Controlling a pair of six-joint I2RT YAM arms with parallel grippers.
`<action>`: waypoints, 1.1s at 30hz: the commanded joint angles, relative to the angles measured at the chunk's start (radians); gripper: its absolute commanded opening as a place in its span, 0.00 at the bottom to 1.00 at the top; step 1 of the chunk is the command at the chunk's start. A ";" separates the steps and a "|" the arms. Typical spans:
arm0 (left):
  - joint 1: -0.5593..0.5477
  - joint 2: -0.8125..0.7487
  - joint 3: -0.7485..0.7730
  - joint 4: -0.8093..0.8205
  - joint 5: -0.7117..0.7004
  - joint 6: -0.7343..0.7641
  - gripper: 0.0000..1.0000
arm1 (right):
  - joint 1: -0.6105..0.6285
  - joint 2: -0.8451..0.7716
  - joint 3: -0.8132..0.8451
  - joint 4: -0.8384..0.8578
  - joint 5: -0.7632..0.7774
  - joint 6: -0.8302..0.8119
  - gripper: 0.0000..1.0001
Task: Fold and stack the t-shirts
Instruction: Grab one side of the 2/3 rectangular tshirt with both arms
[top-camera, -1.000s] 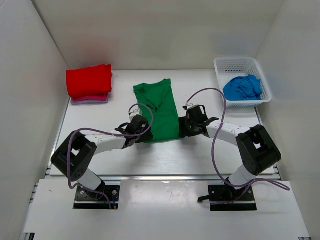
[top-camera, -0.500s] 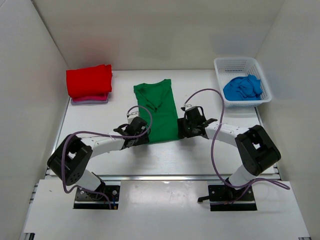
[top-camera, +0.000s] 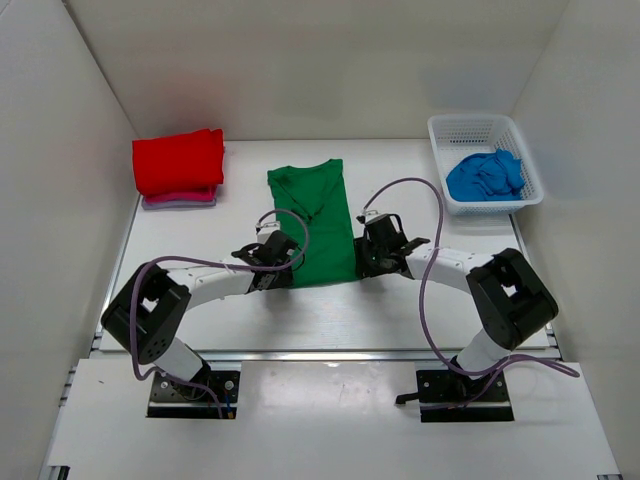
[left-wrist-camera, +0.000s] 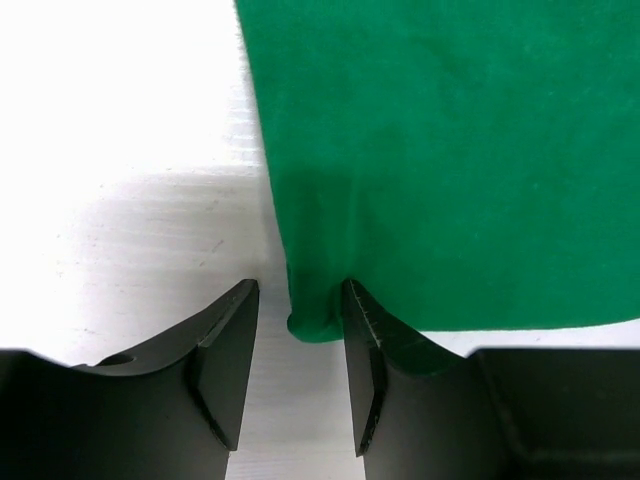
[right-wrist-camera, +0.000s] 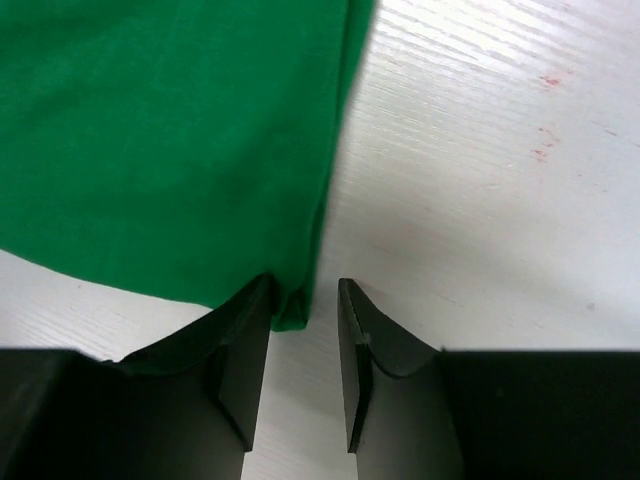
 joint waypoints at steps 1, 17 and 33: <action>-0.002 0.072 -0.048 -0.059 0.043 -0.019 0.50 | 0.020 0.026 -0.005 0.006 0.009 0.022 0.30; -0.002 0.060 -0.097 -0.039 0.068 -0.020 0.20 | 0.109 0.080 0.001 -0.052 0.018 0.114 0.35; -0.041 -0.159 -0.191 -0.194 0.175 0.026 0.00 | 0.226 -0.098 -0.102 -0.228 -0.084 0.106 0.00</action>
